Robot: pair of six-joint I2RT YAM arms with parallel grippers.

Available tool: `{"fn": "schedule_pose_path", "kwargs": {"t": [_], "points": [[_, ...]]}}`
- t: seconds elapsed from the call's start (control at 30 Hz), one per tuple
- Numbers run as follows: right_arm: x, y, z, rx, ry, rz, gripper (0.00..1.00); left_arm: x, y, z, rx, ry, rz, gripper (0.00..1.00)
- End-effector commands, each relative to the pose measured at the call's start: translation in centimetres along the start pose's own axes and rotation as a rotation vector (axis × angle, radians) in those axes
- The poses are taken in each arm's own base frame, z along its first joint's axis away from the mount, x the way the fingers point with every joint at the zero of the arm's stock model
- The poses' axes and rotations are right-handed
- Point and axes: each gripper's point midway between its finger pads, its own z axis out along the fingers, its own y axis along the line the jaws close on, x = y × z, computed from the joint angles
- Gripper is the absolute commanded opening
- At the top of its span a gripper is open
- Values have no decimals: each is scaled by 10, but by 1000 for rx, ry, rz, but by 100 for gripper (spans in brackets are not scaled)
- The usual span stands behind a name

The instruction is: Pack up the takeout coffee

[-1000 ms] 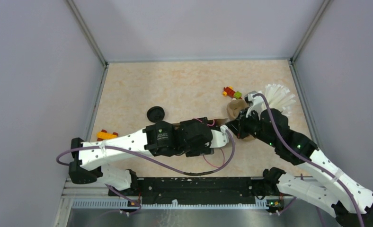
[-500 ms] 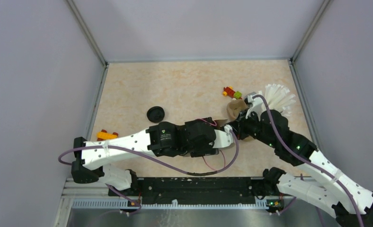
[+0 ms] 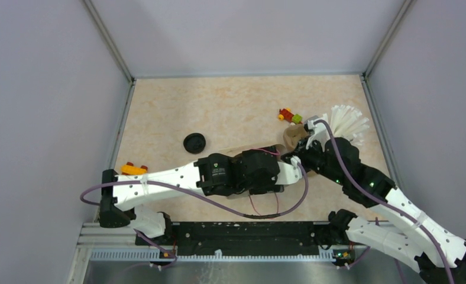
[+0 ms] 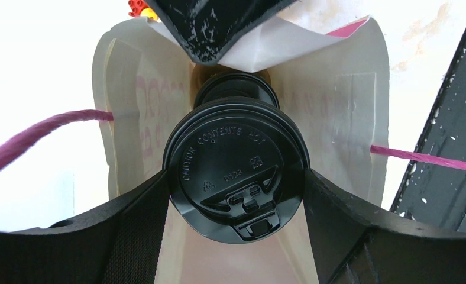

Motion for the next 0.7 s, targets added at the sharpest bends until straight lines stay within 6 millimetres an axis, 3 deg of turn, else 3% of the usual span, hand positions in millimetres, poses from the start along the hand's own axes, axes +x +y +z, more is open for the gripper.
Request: {"fn": "schedule_pose_path", "kwargs": {"t": [0.0,0.4,0.67], "points": [[0,6,1,-30,0,-19,0,-23,5,10,-36,-77,12,57],[4,7,4,-42,21,-29,0,-42,9,22,-66,-125,39,57],[1,7,6,-31,26,-32,0,-41,6,25,-57,-124,28,57]]}}
